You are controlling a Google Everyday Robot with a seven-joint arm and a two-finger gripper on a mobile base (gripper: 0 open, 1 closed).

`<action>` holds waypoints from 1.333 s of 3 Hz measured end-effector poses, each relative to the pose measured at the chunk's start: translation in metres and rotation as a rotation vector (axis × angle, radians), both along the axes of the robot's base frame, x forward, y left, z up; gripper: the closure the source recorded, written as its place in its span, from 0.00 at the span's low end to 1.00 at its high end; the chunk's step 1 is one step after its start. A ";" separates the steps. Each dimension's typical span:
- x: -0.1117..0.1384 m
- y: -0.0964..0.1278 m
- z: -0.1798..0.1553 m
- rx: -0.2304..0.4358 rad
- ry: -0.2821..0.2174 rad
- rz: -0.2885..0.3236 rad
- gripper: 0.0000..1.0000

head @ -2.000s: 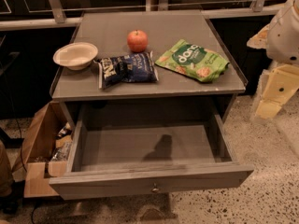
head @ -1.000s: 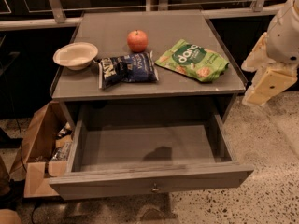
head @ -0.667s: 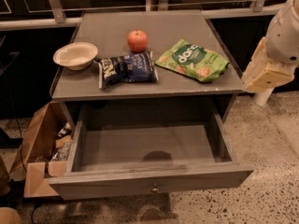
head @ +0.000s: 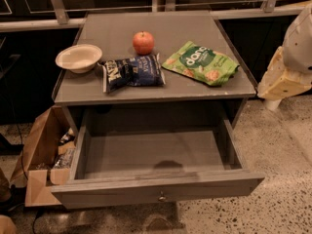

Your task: Close top drawer

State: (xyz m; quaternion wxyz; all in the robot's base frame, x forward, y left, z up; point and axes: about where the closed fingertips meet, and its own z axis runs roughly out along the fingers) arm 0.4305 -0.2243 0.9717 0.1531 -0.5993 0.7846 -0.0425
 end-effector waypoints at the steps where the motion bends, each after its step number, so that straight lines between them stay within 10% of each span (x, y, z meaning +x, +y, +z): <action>1: -0.024 -0.022 -0.026 -0.015 0.039 -0.044 1.00; 4: -0.080 -0.034 -0.098 0.046 0.164 -0.090 1.00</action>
Offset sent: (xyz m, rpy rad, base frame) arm -0.0841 -0.0515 -0.1078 0.0177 0.1777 -0.1200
